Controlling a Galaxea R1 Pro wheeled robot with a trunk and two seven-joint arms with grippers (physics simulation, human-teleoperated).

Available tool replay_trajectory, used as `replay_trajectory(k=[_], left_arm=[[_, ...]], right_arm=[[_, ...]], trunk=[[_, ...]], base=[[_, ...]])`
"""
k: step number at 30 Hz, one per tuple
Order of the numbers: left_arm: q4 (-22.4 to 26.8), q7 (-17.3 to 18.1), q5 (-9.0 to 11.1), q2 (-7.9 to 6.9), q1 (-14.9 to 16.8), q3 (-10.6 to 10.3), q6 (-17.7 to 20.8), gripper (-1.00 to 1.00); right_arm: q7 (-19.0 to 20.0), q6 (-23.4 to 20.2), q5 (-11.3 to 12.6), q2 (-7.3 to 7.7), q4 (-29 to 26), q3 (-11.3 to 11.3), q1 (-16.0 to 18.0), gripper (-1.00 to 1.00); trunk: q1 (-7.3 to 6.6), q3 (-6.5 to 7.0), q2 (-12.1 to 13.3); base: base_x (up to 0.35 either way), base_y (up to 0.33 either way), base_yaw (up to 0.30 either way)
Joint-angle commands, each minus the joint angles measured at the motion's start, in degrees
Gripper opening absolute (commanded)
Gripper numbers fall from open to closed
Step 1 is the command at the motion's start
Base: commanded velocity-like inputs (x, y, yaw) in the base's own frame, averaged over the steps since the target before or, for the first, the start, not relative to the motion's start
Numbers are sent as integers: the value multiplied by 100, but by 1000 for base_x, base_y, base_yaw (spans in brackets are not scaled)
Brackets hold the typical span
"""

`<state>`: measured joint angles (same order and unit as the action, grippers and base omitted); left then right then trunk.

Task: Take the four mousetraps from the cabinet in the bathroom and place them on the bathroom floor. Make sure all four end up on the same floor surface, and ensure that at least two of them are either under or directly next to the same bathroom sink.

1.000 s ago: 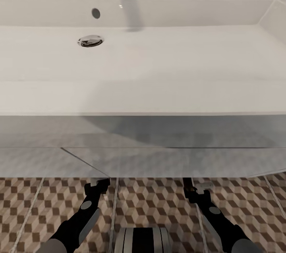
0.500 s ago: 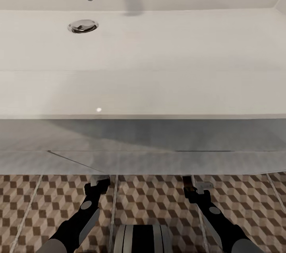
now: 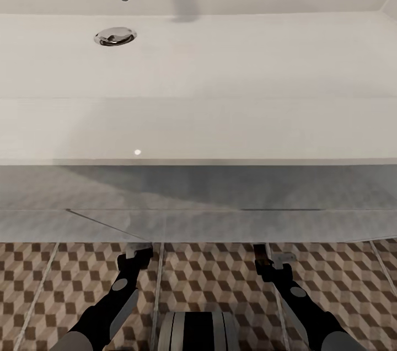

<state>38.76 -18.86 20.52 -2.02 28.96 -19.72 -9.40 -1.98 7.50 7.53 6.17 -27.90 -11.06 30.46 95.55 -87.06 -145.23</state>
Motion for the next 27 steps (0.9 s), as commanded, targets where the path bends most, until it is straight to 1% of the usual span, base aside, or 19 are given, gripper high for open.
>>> replay_trajectory(k=[1,13,19,27], left_arm=[[0,-65,48,-9,5,-50,-27,-100],[0,-65,48,-8,5,-58,-22,-100],[0,-65,48,-9,5,-58,-23,-100],[0,-65,48,-9,5,-58,-26,-100]], right_arm=[[-5,24,82,7,4,-45,3,-100],[-17,24,93,7,4,-44,3,-100],[-156,30,104,7,4,-38,3,-100],[-200,38,108,7,4,-37,3,-100]], trunk=[[-1,-3,-1],[-1,-3,-1],[-1,-3,-1],[-1,-3,-1]], base=[[0,0,0],[0,0,0],[0,0,0],[0,0,0]])
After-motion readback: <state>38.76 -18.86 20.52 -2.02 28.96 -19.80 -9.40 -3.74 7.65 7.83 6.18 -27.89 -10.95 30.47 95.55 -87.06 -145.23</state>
